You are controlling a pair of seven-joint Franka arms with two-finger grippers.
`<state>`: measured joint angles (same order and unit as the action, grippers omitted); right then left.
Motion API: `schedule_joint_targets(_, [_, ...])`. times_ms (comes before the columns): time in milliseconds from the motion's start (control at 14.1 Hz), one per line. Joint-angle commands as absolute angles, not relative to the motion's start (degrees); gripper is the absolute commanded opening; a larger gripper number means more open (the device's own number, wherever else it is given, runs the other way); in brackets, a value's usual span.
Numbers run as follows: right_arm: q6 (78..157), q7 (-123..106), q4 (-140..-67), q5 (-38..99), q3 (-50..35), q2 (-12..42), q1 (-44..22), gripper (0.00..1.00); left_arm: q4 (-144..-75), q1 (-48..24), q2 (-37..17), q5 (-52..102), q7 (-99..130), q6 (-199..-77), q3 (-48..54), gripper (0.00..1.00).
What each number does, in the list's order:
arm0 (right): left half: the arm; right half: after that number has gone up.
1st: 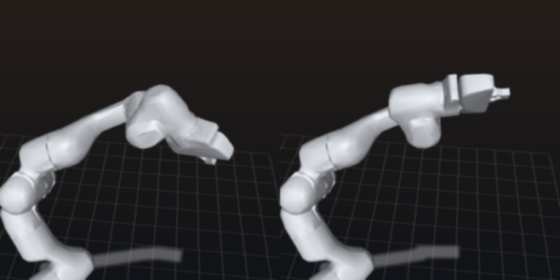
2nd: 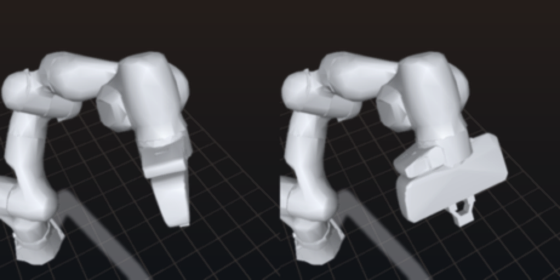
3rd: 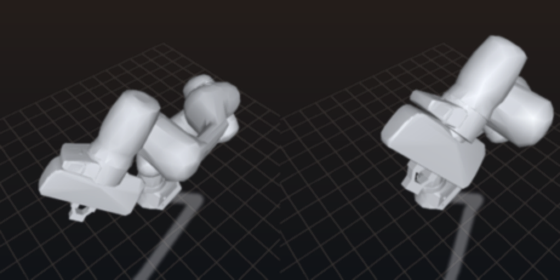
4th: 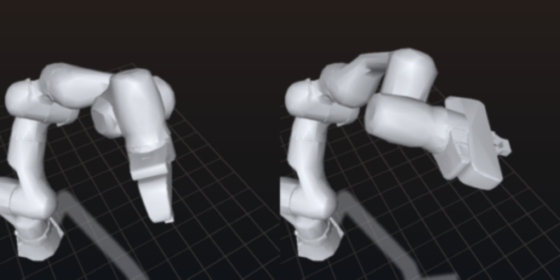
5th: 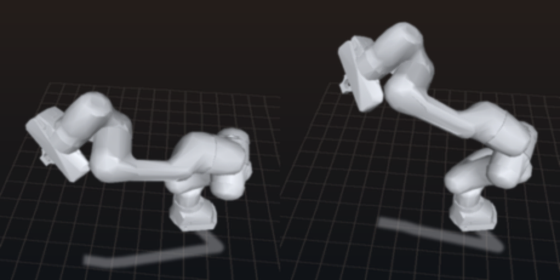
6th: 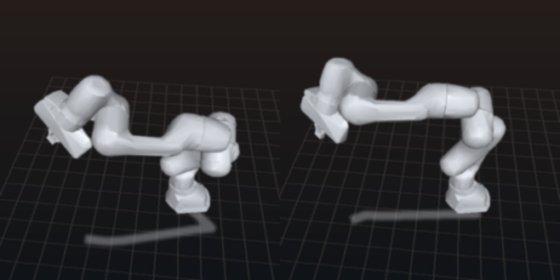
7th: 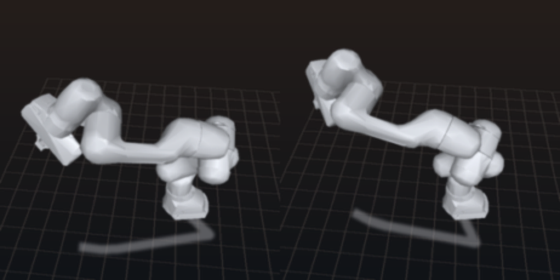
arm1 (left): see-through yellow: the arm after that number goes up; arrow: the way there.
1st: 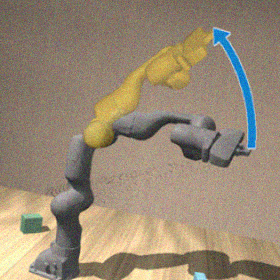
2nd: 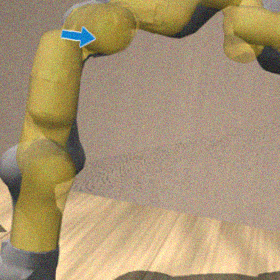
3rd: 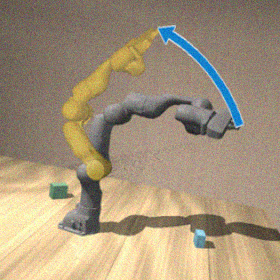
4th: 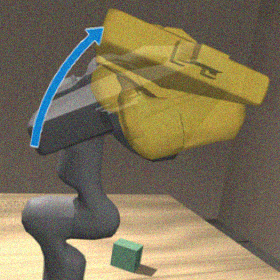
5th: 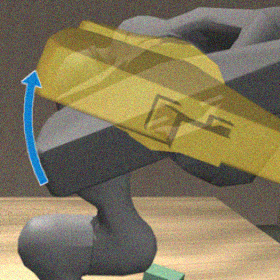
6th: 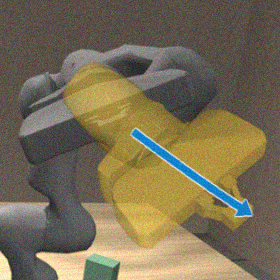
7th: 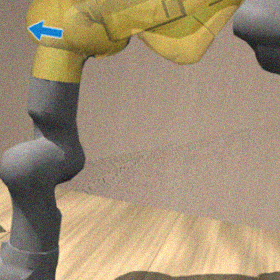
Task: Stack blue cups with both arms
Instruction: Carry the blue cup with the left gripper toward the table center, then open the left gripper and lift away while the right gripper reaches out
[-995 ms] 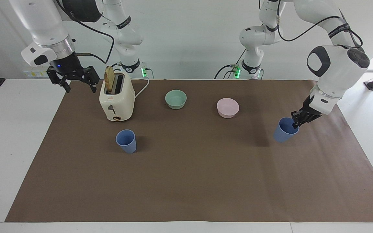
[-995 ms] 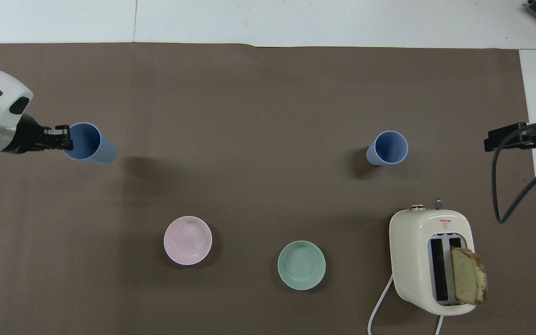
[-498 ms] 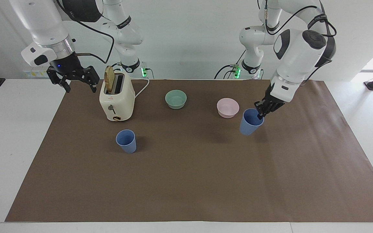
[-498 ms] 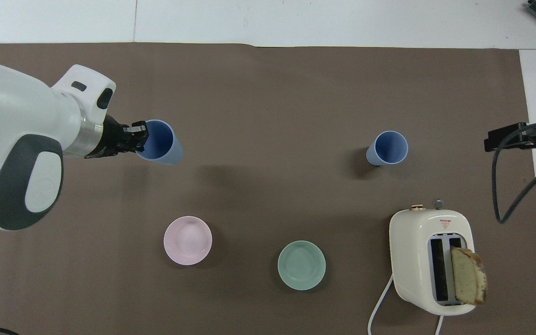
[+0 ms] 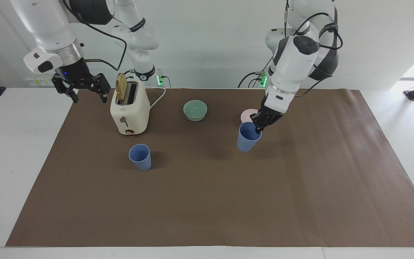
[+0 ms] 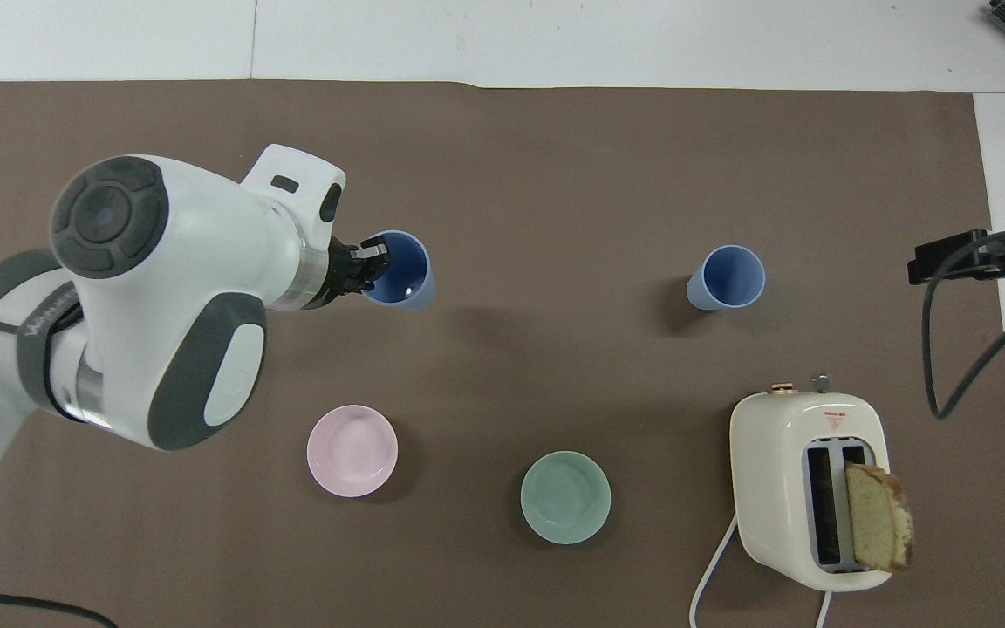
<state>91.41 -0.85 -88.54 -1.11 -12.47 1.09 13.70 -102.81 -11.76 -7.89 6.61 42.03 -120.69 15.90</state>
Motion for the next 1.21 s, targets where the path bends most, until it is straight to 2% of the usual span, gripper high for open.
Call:
schedule_joint_targets(0, [92.55,-1.41,-89.74,-0.09,-12.48,-0.09,14.06,1.0,-102.83,-15.9,-11.85,4.67,45.96,-125.75,14.94,0.0])
schedule_joint_targets(427, [92.55,-1.32,-89.74,-0.09,-12.57,0.0,14.06,1.0,-106.78,-18.37,-15.64,1.15,44.92,-130.59,15.03,0.0])
schedule_joint_targets(853, [93.78,-1.41,-90.61,-0.09,-12.57,-0.26,13.98,1.0,-107.67,-18.37,-16.35,0.97,42.45,-131.75,15.03,0.0])
schedule_joint_targets(995, [94.74,-1.49,-91.84,0.0,-12.57,-0.26,13.89,1.0,-107.67,-18.28,-16.35,0.97,41.14,-131.57,15.03,0.93])
schedule_joint_targets(1066, [97.27,-1.93,-92.45,-0.09,-12.57,0.17,13.71,1.0,-107.4,-18.37,-16.35,0.88,41.13,-131.31,14.94,1.0])
schedule_joint_targets(1137, [99.38,-1.5,-93.42,-0.09,-12.66,0.26,13.45,1.0,-107.05,-18.37,-16.26,0.88,41.22,-130.61,14.85,1.0])
